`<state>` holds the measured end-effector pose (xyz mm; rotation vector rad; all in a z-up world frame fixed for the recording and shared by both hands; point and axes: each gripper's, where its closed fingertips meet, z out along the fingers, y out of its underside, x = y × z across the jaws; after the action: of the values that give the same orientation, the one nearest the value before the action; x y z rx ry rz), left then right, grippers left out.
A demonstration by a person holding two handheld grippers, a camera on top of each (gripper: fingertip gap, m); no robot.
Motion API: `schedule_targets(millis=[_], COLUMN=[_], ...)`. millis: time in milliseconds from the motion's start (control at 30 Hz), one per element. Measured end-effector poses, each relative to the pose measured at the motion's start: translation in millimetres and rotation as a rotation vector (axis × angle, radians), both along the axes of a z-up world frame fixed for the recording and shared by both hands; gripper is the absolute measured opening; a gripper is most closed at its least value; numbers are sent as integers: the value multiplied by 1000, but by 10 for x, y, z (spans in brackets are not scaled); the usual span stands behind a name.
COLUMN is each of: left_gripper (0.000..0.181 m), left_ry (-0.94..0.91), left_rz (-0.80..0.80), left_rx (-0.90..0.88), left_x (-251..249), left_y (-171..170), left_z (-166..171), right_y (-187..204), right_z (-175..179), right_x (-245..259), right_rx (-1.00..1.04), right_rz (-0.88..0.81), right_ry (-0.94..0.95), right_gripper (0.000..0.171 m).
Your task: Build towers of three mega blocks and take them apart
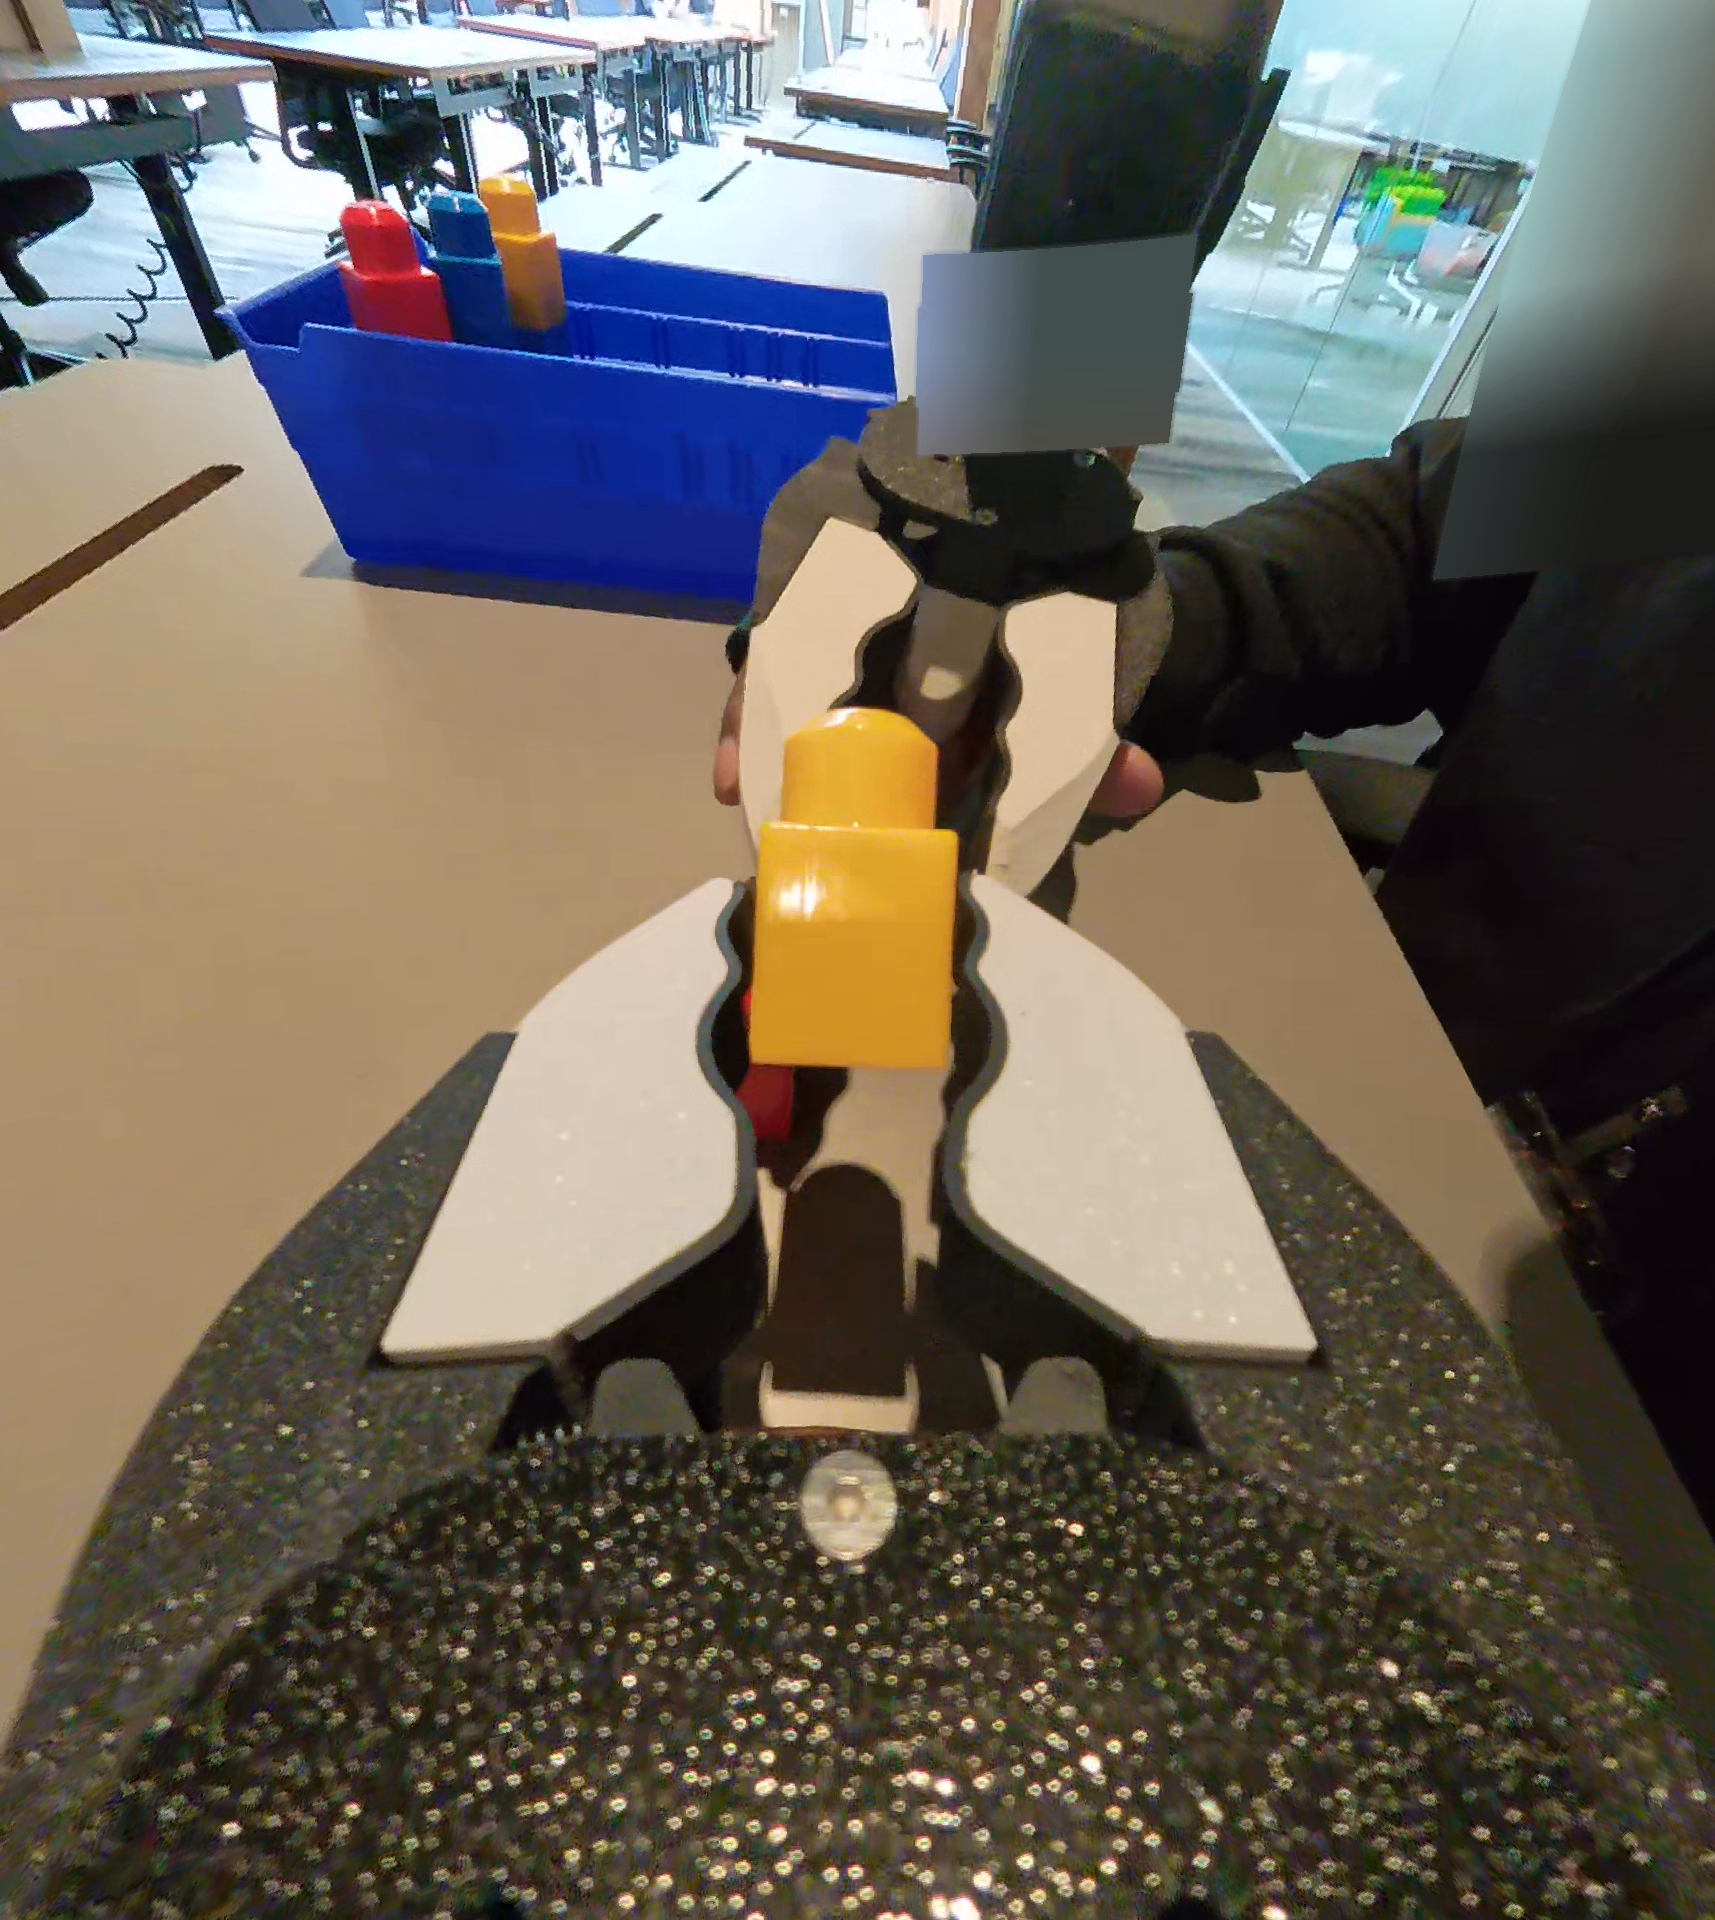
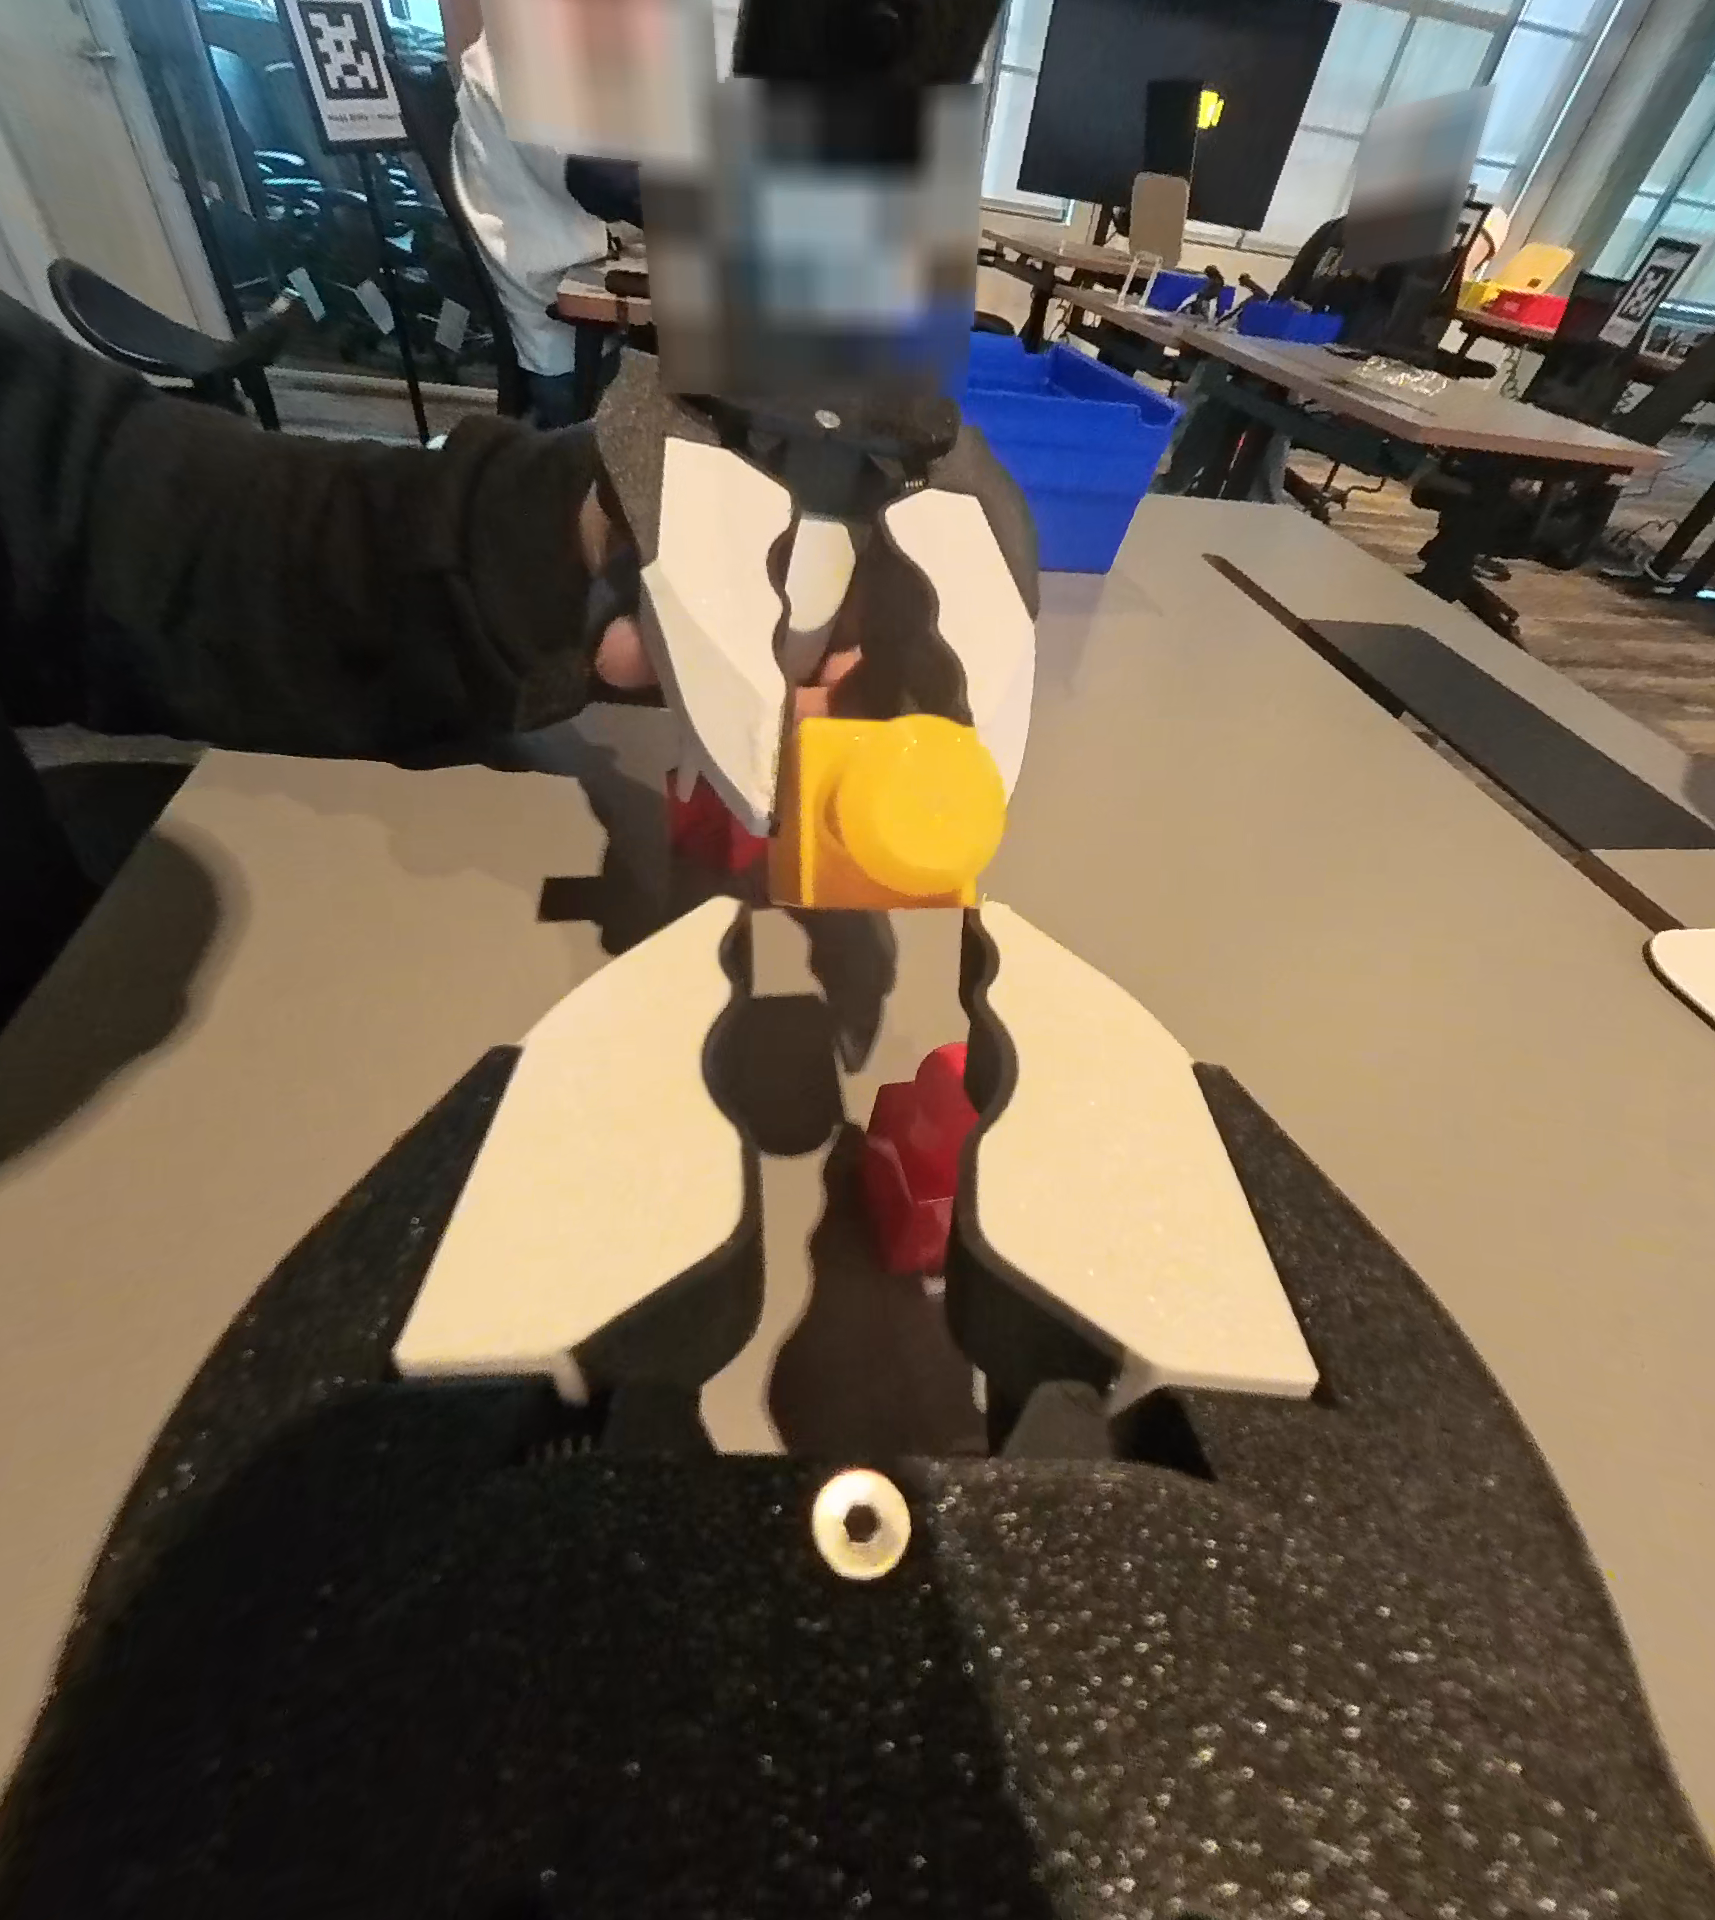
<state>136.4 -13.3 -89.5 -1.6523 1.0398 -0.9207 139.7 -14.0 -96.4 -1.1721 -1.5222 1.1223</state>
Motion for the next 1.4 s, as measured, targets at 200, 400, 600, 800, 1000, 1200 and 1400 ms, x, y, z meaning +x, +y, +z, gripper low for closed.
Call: schedule_targets(millis=[200, 400, 600, 800, 1000, 1200, 1400], left_gripper=[36, 35, 35, 35, 35, 35, 35], left_ry=[7, 95, 178, 102, 9, 1, 14], left_rz=[42, 148, 143, 39, -43, -59, -53], left_rx=[45, 250, 361, 343, 336, 364, 374], left_x=[12, 35, 32, 52, 84, 147, 165], left_y=[49, 175, 170, 29, -91, -128, -122], left_z=[16, 22, -10, 48, 125, 137, 123], right_y=[66, 152, 131, -7, -83, -118, -125], right_z=[30, 47, 30, 119, 202, 259, 261], right_x=[-2, 11, 25, 61, 78, 87, 85], right_rx=[-41, -37, 137, 193, 190, 134, 108], right_rz=[-33, -78, -96, -21, 10, 34, 42], right_ry=[20, 35, 26, 87, 135, 170, 177], right_gripper=[36, 35, 33, 31, 33, 34, 34])
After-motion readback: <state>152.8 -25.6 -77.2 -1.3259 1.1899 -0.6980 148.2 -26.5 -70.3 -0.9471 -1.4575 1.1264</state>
